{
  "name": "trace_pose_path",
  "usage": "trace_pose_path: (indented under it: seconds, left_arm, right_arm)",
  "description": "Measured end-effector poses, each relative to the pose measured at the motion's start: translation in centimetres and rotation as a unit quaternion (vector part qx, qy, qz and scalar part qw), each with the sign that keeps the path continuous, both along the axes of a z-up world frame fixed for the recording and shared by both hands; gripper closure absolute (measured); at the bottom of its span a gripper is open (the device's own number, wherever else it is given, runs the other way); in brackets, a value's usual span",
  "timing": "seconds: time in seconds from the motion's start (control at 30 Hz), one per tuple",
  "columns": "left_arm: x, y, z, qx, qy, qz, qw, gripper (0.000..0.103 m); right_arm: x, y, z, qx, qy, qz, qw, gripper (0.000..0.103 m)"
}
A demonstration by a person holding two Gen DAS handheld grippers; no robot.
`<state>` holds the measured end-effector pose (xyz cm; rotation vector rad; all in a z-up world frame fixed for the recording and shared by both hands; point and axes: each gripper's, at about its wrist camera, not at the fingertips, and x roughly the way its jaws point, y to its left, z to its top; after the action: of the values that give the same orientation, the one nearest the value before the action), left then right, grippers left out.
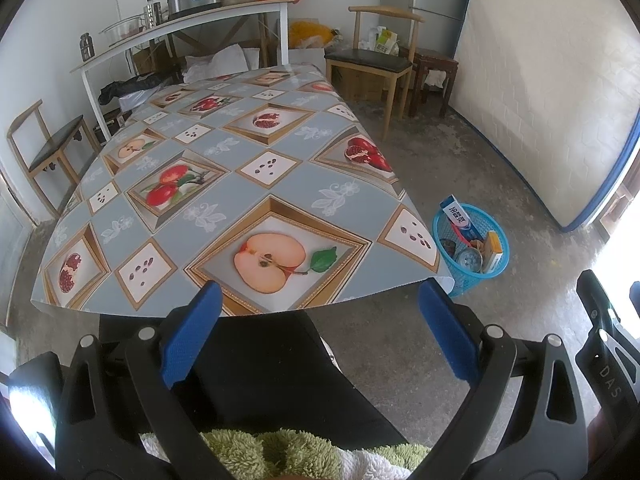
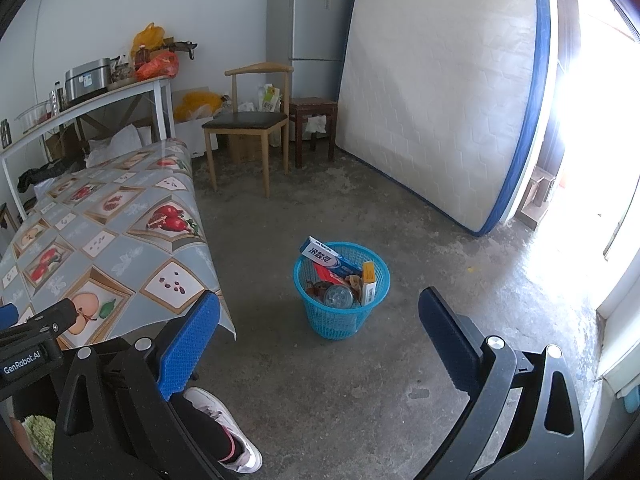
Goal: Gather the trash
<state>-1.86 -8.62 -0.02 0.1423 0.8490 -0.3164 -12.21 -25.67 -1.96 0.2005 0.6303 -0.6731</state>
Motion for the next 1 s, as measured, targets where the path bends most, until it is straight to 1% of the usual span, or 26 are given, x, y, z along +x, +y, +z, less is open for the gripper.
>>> trace_pose_path:
  seconds: [1.0]
  left_arm:
    - [0.08,-0.19,0.09,0.002,0.002,-0.002,1.0000,0.008]
  right_arm:
    - [0.05,-0.40,0.62,-0.002,-0.003,0.001,1.000,0.006]
